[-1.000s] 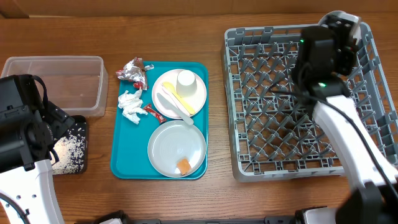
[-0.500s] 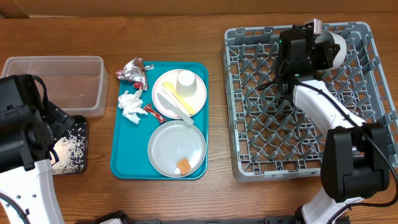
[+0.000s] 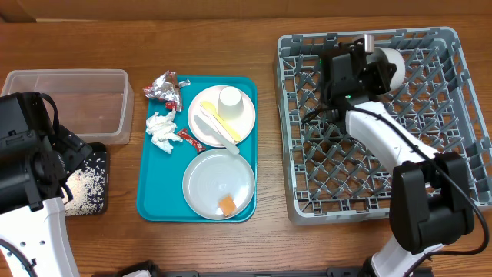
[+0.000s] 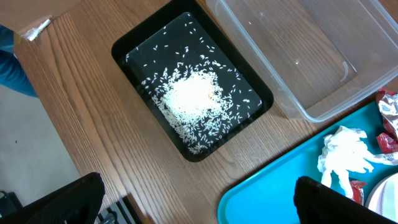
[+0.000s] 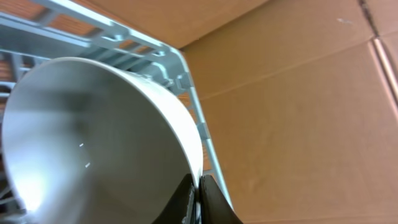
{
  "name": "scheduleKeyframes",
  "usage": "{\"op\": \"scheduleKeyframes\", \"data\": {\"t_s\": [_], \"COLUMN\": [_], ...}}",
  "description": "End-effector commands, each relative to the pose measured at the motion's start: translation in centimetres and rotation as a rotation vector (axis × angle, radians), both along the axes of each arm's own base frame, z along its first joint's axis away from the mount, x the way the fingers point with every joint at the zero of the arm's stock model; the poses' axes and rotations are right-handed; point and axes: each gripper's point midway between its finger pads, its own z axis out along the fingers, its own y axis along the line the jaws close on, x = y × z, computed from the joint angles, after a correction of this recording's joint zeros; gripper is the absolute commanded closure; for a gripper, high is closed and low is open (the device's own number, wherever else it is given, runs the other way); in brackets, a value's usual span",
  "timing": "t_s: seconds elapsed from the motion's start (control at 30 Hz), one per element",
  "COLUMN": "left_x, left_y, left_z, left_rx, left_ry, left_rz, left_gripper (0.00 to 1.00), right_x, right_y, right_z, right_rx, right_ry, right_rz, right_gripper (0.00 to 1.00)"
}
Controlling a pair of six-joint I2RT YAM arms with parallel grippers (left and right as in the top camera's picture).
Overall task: Sort waste into correct bins and load items into the dishwasher rack
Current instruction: 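Lower the bowl upside down into the rack and release with the right gripper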
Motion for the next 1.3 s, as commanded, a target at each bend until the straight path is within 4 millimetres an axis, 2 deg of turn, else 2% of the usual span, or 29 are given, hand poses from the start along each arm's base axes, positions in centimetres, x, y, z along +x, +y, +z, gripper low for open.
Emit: {"op": "scheduleKeyframes", "data": {"t_s": [0.0, 0.1, 0.17, 0.3, 0.37, 0.43, 0.57, 0.67, 0.77, 0.9, 1.03, 1.17, 1.23, 1.27], "left_x": [-0.1, -0.1, -0.1, -0.1, -0.1, -0.1, -0.1, -0.1, -0.1, -0.1, -0.1, -0.1, -0.1, -0.1], "left_y": [0.3, 0.3, 0.3, 0.3, 0.3, 0.3, 0.3, 0.3, 0.3, 0.3, 0.3, 0.3, 0.3, 0.3], "left_z": [0.4, 0.4, 0.4, 0.4, 0.4, 0.4, 0.4, 0.4, 0.4, 0.4, 0.4, 0.4, 0.4, 0.4], "left_rx": [0.010, 0.010, 0.010, 0.010, 0.010, 0.010, 0.010, 0.010, 0.010, 0.010, 0.010, 0.010, 0.010, 0.010], "left_ry": [-0.009, -0.009, -0.009, -0.009, -0.009, -0.009, -0.009, -0.009, -0.009, -0.009, -0.009, -0.009, -0.009, -0.009], "left_rz": [0.021, 0.021, 0.021, 0.021, 0.021, 0.021, 0.021, 0.021, 0.021, 0.021, 0.021, 0.021, 0.021, 0.021], "left_gripper": [0.00, 0.00, 0.00, 0.00, 0.00, 0.00, 0.00, 0.00, 0.00, 0.00, 0.00, 0.00, 0.00, 0.00], "right_x": [0.4, 0.4, 0.4, 0.4, 0.5, 0.5, -0.2, -0.6, -0.8, -1.3, -2.3, -2.9, -3.0, -3.0], "right_y": [0.8, 1.2, 1.6, 3.2, 4.5, 6.3, 9.6, 11.1, 10.6, 8.2, 6.5, 6.4, 6.8, 6.9], "right_z": [-0.1, -0.1, 0.4, 3.1, 4.1, 4.3, 3.6, 4.5, 7.1, 9.3, 8.6, 6.7, 5.5, 5.0], "right_rx": [0.047, 0.050, 0.055, 0.109, 0.169, 0.304, 0.764, 1.068, 1.254, 1.326, 1.343, 1.341, 1.340, 1.339], "right_ry": [-0.031, -0.040, -0.084, -0.238, -0.265, -0.244, -0.136, -0.047, -0.024, -0.046, -0.022, 0.041, 0.077, 0.090], "right_rz": [0.024, 0.031, 0.018, 0.002, 0.027, 0.079, 0.100, 0.113, 0.131, 0.097, 0.034, -0.018, -0.035, -0.040], "right_gripper": [0.89, 0.76, 0.59, 0.34, 0.28, 0.23, 0.17, 0.17, 0.20, 0.20, 0.26, 0.51, 0.67, 0.80]}}
